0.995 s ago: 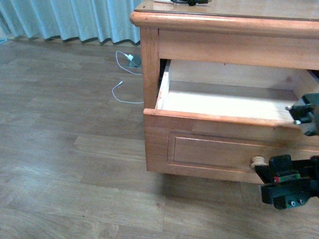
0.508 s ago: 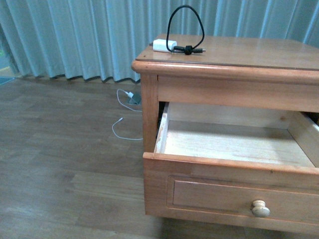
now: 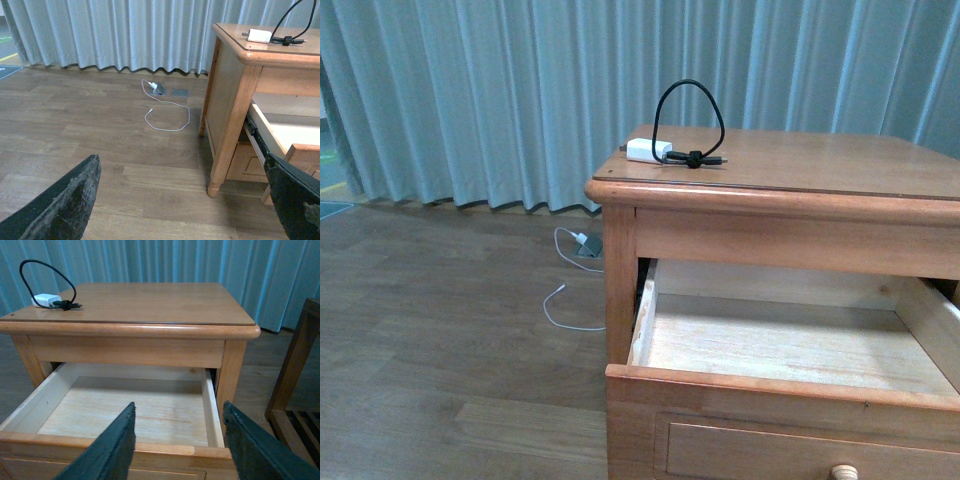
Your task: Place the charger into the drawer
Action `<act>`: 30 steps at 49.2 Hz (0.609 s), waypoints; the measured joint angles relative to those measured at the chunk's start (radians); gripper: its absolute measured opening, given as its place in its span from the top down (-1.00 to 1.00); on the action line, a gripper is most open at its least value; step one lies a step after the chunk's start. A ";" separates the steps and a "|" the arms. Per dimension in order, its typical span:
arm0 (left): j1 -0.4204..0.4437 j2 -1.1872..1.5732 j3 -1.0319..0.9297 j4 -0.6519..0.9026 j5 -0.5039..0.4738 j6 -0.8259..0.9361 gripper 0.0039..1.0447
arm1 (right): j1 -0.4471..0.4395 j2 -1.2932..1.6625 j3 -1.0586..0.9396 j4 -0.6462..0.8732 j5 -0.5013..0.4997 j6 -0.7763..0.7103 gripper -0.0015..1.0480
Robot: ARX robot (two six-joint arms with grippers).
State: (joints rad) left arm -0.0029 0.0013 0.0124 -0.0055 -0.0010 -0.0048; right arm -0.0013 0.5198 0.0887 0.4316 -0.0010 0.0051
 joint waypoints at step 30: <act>-0.195 0.694 0.207 0.331 -0.293 -0.101 -0.89 | 0.000 -0.012 -0.008 -0.005 0.002 -0.002 -0.85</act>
State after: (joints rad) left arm -0.1978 0.6952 0.2192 0.3252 -0.2943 -0.1059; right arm -0.0013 0.5076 0.0803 0.4271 0.0006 0.0036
